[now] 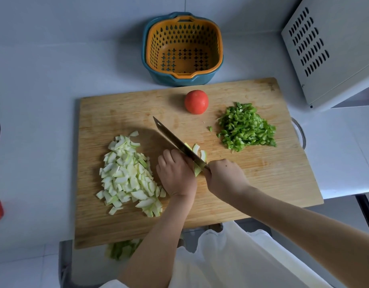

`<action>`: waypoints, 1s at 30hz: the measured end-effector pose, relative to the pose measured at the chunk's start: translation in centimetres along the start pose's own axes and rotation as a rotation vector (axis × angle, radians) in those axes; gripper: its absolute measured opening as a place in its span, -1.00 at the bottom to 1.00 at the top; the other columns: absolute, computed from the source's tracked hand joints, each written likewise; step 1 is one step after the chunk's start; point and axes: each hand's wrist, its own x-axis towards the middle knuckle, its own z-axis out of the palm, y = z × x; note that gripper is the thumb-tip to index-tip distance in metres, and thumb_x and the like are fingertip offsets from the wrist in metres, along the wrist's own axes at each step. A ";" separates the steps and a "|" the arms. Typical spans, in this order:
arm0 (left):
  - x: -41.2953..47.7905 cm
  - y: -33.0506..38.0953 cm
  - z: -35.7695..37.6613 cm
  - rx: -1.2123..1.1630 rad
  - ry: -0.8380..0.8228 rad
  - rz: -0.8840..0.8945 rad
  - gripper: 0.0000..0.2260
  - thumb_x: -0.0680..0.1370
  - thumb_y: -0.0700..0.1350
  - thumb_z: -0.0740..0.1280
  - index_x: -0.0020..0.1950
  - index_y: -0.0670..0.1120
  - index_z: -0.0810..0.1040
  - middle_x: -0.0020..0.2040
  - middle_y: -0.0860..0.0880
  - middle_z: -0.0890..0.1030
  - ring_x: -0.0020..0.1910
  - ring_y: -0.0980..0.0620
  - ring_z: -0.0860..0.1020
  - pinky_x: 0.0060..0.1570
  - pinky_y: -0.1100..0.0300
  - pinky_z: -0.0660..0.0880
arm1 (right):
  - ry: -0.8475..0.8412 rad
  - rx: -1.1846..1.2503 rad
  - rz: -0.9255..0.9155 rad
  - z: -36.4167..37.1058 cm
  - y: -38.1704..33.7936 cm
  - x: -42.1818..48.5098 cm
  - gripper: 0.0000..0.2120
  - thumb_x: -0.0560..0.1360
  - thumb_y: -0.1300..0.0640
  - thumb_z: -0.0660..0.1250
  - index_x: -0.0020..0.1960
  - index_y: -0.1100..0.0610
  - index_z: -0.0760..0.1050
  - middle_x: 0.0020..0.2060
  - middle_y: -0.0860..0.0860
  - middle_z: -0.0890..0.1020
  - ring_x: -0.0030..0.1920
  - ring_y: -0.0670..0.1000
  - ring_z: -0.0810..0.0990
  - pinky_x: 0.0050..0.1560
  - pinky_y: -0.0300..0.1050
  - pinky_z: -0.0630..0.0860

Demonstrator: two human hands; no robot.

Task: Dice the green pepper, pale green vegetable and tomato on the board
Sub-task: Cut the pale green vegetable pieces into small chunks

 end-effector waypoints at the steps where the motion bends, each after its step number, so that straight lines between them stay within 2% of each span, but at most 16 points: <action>1: 0.1 0.1 -0.1 0.006 -0.007 -0.007 -0.81 0.36 -0.17 0.46 -0.25 -0.15 0.44 -0.28 -0.11 0.50 -0.30 -0.12 0.48 -0.35 0.08 0.44 | 0.001 0.016 -0.002 0.1 0.0 0.4 -0.69 0.60 0.10 0.07 -0.31 0.13 0.28 -0.44 -0.02 0.32 -0.35 0.10 0.40 -0.50 -0.18 0.17; 4: 0.0 0.0 -0.1 -0.011 0.011 0.033 -0.87 0.45 -0.13 0.29 -0.25 -0.16 0.43 -0.28 -0.12 0.49 -0.30 -0.12 0.47 -0.36 0.08 0.42 | 0.037 0.050 -0.011 -0.4 0.5 -0.3 -0.62 0.60 0.10 0.09 -0.39 0.08 0.20 -0.46 -0.03 0.33 -0.44 0.03 0.34 -0.50 -0.18 0.16; 7: 0.0 -0.1 0.1 -0.013 0.021 0.067 -0.80 0.48 -0.10 0.16 -0.24 -0.19 0.45 -0.29 -0.14 0.48 -0.30 -0.13 0.46 -0.36 0.08 0.39 | 0.043 0.013 -0.023 -1.2 0.9 -2.2 -0.60 0.61 0.07 0.07 -0.40 0.04 0.14 -0.47 -0.04 0.31 -0.49 -0.04 0.25 -0.50 -0.19 0.10; 14: -0.2 -0.1 0.1 -0.007 0.062 0.075 -0.84 0.47 -0.12 0.16 -0.24 -0.18 0.43 -0.29 -0.13 0.47 -0.30 -0.12 0.44 -0.37 0.09 0.38 | -0.020 -0.024 -0.009 -1.1 0.5 -1.9 -0.62 0.61 0.08 0.05 -0.39 0.06 0.18 -0.46 -0.03 0.34 -0.49 -0.04 0.28 -0.51 -0.19 0.14; 19: -0.2 -0.1 0.3 -0.017 0.061 0.020 -0.89 0.41 -0.19 0.35 -0.25 -0.16 0.43 -0.26 -0.13 0.49 -0.29 -0.14 0.48 -0.31 0.06 0.44 | -0.017 0.042 -0.003 0.2 0.3 0.1 -0.63 0.59 0.11 0.09 -0.39 0.09 0.21 -0.46 -0.01 0.34 -0.43 0.06 0.36 -0.50 -0.18 0.19; 23: -0.2 0.0 0.2 -0.024 0.044 0.013 -0.91 0.45 -0.18 0.26 -0.23 -0.19 0.45 -0.25 -0.15 0.50 -0.28 -0.14 0.48 -0.30 0.06 0.45 | 0.011 0.082 0.002 -0.6 1.1 -1.1 -0.62 0.60 0.08 0.08 -0.39 0.06 0.20 -0.46 -0.03 0.34 -0.48 -0.02 0.30 -0.51 -0.19 0.16; 26: -0.1 -0.2 0.2 -0.046 0.053 0.043 -0.82 0.49 -0.15 0.15 -0.23 -0.20 0.45 -0.29 -0.15 0.49 -0.32 -0.14 0.46 -0.33 0.07 0.42 | 0.004 0.008 -0.025 -1.4 1.0 -2.8 -0.61 0.61 0.07 0.06 -0.39 0.04 0.16 -0.48 -0.03 0.33 -0.50 -0.03 0.27 -0.51 -0.18 0.13; 30: -0.1 -0.2 0.1 -0.067 0.069 0.061 -0.82 0.49 -0.15 0.13 -0.25 -0.19 0.43 -0.31 -0.14 0.47 -0.34 -0.13 0.44 -0.36 0.08 0.39 | -0.019 -0.007 -0.018 -1.8 0.8 -3.1 -0.62 0.61 0.07 0.04 -0.38 0.04 0.18 -0.46 -0.03 0.35 -0.49 -0.04 0.29 -0.51 -0.19 0.17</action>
